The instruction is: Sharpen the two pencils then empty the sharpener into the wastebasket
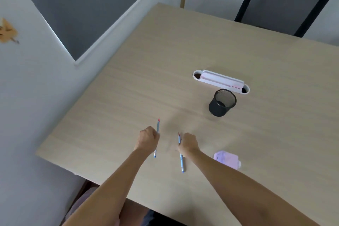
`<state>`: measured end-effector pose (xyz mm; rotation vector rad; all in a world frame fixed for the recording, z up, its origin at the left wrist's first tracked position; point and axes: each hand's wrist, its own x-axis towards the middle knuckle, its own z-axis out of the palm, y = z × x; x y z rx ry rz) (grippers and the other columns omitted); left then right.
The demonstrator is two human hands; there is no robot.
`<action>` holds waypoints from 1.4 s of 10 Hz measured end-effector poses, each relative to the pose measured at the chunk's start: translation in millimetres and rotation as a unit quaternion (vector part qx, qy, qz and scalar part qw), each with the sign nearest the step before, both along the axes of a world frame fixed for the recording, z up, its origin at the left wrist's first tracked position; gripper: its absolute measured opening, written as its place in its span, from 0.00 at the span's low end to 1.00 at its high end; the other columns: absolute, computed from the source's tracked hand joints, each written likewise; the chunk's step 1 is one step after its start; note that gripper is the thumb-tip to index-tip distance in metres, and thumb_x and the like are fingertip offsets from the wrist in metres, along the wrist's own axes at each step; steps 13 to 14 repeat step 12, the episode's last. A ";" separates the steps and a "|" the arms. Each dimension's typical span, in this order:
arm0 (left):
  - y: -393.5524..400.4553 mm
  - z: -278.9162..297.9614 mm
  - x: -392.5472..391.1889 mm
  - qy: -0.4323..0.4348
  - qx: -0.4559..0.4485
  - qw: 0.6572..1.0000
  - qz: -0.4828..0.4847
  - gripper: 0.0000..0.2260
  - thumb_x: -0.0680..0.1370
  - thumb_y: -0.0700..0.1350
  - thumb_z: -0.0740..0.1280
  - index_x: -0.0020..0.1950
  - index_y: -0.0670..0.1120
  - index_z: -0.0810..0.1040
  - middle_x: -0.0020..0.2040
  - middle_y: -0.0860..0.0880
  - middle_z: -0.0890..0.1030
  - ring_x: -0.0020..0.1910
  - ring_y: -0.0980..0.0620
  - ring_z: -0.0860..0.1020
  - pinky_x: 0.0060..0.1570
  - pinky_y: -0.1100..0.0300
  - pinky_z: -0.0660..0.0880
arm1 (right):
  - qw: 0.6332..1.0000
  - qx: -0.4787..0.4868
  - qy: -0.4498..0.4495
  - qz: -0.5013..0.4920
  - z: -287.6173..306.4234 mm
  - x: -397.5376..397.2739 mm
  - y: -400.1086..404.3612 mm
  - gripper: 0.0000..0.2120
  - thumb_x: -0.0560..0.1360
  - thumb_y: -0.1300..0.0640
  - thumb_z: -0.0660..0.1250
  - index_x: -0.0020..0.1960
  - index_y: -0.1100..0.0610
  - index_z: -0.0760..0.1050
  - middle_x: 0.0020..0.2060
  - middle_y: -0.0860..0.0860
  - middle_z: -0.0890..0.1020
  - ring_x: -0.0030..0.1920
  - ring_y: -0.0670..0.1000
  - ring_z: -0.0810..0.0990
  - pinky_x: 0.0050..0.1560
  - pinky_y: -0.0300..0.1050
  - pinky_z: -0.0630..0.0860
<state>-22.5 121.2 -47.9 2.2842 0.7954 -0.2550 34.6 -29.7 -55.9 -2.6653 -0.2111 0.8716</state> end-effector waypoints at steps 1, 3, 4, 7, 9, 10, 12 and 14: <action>0.8 26.3 28.2 -0.053 -0.017 0.998 0.004 0.07 0.76 0.41 0.67 0.52 0.39 0.78 0.47 0.42 0.84 0.50 0.43 0.80 0.47 0.55 0.75 | 1.000 0.014 0.007 -0.024 11.2 11.8 -20.1 0.04 0.72 0.59 0.64 0.40 0.59 0.71 0.45 0.59 0.83 0.48 0.59 0.82 0.44 0.43 0.77; -45.6 81.8 114.5 -0.192 -0.081 0.978 -0.024 0.07 0.73 0.39 0.72 0.50 0.39 0.80 0.46 0.42 0.84 0.45 0.45 0.82 0.46 0.60 0.76 | 0.937 0.215 -0.169 -0.217 93.6 82.9 -89.4 0.14 0.70 0.61 0.65 0.27 0.54 0.69 0.24 0.50 0.78 0.30 0.50 0.80 0.37 0.40 0.78; -81.3 100.2 157.8 -0.255 -0.132 0.958 -0.020 0.05 0.73 0.37 0.72 0.47 0.37 0.79 0.46 0.39 0.83 0.39 0.44 0.82 0.47 0.49 0.81 | 0.888 0.238 -0.288 -0.268 130.3 125.6 -124.9 0.06 0.70 0.59 0.67 0.34 0.57 0.77 0.26 0.48 0.78 0.29 0.46 0.75 0.32 0.35 0.64; -148.6 74.7 226.5 -0.205 -0.104 0.972 -0.042 0.06 0.74 0.41 0.71 0.48 0.39 0.80 0.47 0.43 0.84 0.46 0.47 0.81 0.44 0.66 0.71 | 0.922 0.171 -0.275 -0.213 99.3 181.9 -142.1 0.05 0.71 0.60 0.68 0.41 0.61 0.81 0.42 0.58 0.79 0.45 0.58 0.77 0.42 0.41 0.68; -166.1 40.7 228.0 -0.095 0.060 0.988 -0.102 0.06 0.75 0.48 0.67 0.49 0.50 0.81 0.47 0.50 0.85 0.53 0.48 0.78 0.65 0.51 0.65 | 0.964 0.032 -0.226 -0.138 68.8 190.2 -131.7 0.08 0.73 0.56 0.66 0.44 0.59 0.82 0.50 0.61 0.78 0.55 0.62 0.73 0.54 0.52 0.75; -174.2 37.9 231.3 -0.057 0.162 0.977 -0.128 0.08 0.77 0.50 0.64 0.50 0.49 0.81 0.46 0.47 0.83 0.54 0.46 0.76 0.72 0.47 0.57 | 0.968 0.015 -0.218 -0.123 60.7 191.2 -131.3 0.10 0.74 0.56 0.64 0.41 0.60 0.81 0.48 0.60 0.78 0.54 0.62 0.73 0.51 0.53 0.72; -171.1 53.7 225.1 -0.074 0.156 0.981 -0.091 0.08 0.77 0.46 0.63 0.51 0.52 0.81 0.47 0.49 0.84 0.56 0.48 0.76 0.74 0.45 0.52 | 0.952 0.068 -0.256 -0.153 64.6 184.5 -142.1 0.08 0.74 0.58 0.64 0.45 0.55 0.82 0.50 0.55 0.80 0.54 0.60 0.73 0.54 0.51 0.72; -171.1 53.7 225.1 -0.074 0.156 0.981 -0.091 0.08 0.77 0.46 0.63 0.51 0.52 0.81 0.47 0.49 0.84 0.56 0.48 0.76 0.74 0.45 0.52 | 0.952 0.068 -0.256 -0.153 64.6 184.5 -142.1 0.08 0.74 0.58 0.64 0.45 0.55 0.82 0.50 0.55 0.80 0.54 0.60 0.73 0.54 0.51 0.72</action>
